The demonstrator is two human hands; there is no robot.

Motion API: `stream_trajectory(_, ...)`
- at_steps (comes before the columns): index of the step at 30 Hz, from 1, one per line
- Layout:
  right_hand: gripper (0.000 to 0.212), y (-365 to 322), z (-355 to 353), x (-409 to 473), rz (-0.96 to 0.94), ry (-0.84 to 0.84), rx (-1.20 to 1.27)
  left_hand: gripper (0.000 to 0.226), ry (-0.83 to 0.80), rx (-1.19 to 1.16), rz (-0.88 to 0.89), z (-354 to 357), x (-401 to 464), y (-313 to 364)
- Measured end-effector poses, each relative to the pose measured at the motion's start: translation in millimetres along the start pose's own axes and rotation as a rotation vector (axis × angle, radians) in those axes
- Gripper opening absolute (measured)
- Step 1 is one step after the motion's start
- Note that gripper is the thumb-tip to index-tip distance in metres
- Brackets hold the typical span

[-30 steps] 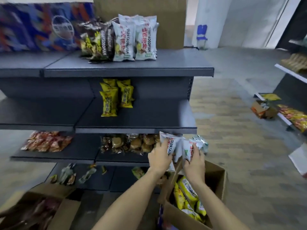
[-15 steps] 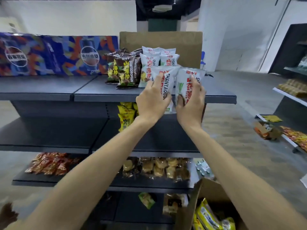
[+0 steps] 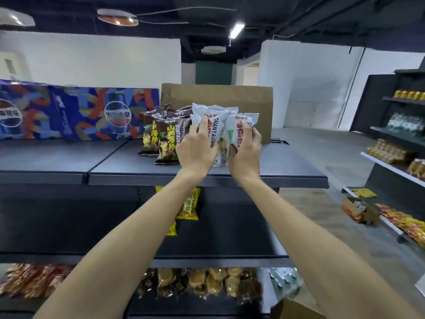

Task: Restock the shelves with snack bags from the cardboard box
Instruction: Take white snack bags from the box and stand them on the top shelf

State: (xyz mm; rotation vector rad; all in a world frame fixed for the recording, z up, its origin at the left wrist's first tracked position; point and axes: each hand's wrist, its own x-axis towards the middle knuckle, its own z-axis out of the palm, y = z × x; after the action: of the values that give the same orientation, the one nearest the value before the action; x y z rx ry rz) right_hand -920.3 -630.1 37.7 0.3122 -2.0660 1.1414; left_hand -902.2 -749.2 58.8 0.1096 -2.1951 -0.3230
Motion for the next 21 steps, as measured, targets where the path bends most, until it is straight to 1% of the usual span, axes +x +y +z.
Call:
stream_trajectory(4,0.069,21,19,10,0.034,-0.057,-0.035,0.071,-0.063,0.081,-0.032,28,2,-6)
stream_trajectory(6,0.069,29,30,17,0.044,-0.077,-0.043,0.070,-0.083,0.101,-0.056,38,6,-8)
stream_trajectory(9,0.066,39,49,25,0.050,-0.109,-0.065,0.067,-0.085,0.115,-0.046,54,10,-15)
stream_trajectory(11,0.065,47,62,24,0.047,-0.120,-0.155,0.070,-0.082,0.146,-0.024,68,9,-19)
stream_trajectory(14,0.071,58,77,21,0.078,-0.123,-0.313,0.079,-0.037,0.203,0.001,97,3,-24)
stream_trajectory(17,0.071,62,80,22,0.084,-0.108,-0.357,0.083,-0.046,0.149,-0.001,113,4,-26)
stream_trajectory(21,0.071,59,78,20,0.090,-0.113,-0.377,0.083,-0.056,0.089,-0.026,109,5,-27)
